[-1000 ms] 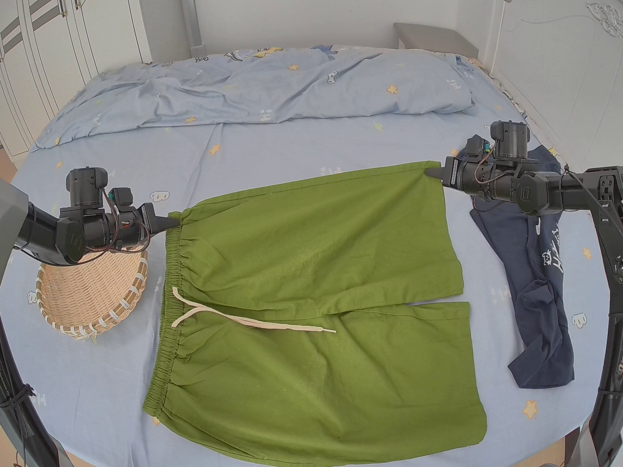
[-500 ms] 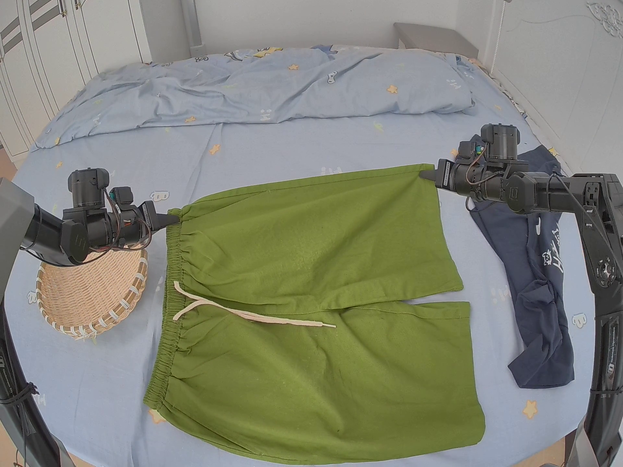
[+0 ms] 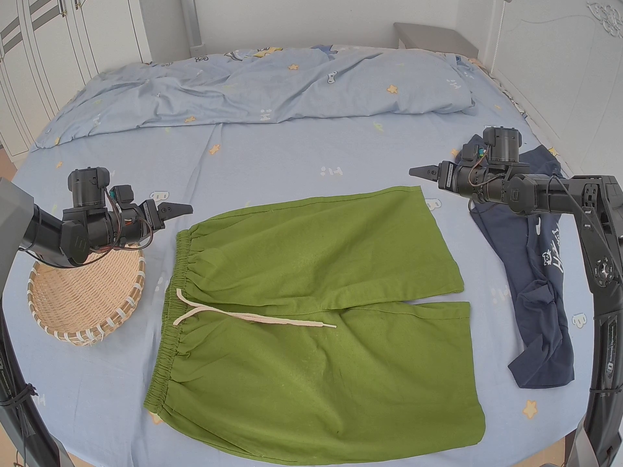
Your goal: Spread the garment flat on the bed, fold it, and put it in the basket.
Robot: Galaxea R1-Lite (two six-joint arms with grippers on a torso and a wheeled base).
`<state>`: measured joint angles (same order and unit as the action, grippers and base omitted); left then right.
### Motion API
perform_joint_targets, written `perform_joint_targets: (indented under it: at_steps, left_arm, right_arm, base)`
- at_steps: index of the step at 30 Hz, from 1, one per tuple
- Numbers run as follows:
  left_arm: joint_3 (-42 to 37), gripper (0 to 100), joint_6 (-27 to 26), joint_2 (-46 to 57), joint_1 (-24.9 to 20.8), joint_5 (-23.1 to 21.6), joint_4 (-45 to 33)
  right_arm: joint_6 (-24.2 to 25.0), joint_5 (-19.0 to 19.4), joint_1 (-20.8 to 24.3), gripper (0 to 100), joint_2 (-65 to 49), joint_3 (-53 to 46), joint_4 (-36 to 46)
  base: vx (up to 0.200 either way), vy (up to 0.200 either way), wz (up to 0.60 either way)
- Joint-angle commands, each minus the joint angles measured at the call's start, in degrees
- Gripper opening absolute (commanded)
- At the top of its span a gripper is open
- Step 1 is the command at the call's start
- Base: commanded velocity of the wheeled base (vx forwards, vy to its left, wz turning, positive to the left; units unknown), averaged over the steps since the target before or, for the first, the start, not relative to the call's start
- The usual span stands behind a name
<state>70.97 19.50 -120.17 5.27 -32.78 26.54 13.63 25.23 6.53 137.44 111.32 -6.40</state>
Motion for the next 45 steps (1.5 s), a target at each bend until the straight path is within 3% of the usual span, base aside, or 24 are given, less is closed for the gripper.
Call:
perform_joint_targets:
  at_steps: [1,6,10,14,16,18,23,31,34,39,45]
  left_arm:
    - [-2.33,100,0.18,4.86,-1.31,0.79,0.18]
    - [-4.62,100,0.97,9.61,-2.28,0.79,-0.35]
    - [-9.98,100,9.41,15.41,-2.63,0.7,-0.44]
    - [-19.12,100,13.63,19.63,-2.89,-0.09,-0.26]
    - [-26.24,100,14.25,22.7,-2.81,-0.18,0.0]
    - [-28.26,100,14.25,23.5,-2.81,-0.18,0.18]
    - [-45.05,100,14.25,32.64,-1.93,-2.29,0.18]
    - [-59.64,100,13.54,42.48,-0.87,-4.05,-0.08]
    - [-62.27,100,12.49,42.66,-0.96,-3.96,0.18]
    - [-66.93,100,1.41,39.49,-0.34,-3.43,0.0]
    - [-67.46,100,-9.22,34.04,6.25,-3.78,0.18]
  right_arm:
    - [0.7,-0.1,-0.73,100,-1.82,-0.41,0.86]
    - [1.66,-0.8,-1.35,100,-7.89,-6.03,1.57]
    - [2.37,-0.71,-1.79,100,-20.19,-23.61,0.95]
    - [3.33,-0.19,-2.58,100,-31.09,-40.13,0.86]
    - [4.04,-0.01,-2.67,100,-36.45,-49.27,0.78]
    - [4.12,0.17,-2.67,100,-37.68,-51.47,0.6]
    - [4.3,1.75,-3.02,100,-47.88,-72.13,-6.52]
    - [3.77,2.01,-2.67,100,-55.08,-90.23,-14.25]
    - [3.6,2.01,-2.67,100,-55.7,-92.25,-14.96]
    - [3.6,2.19,-2.49,100,-55.7,-93.75,-15.4]
    - [3.51,2.36,-2.49,100,-55.61,-93.75,-15.4]
  base:
    - [0.0,0.0,0.0]
    - [0.0,0.0,0.0]
    - [0.0,0.0,0.0]
    - [0.0,0.0,0.0]
    - [0.0,0.0,0.0]
    - [0.0,0.0,0.0]
    - [0.0,0.0,0.0]
    - [0.0,0.0,0.0]
    - [0.0,0.0,0.0]
    - [0.0,0.0,0.0]
    - [0.0,0.0,0.0]
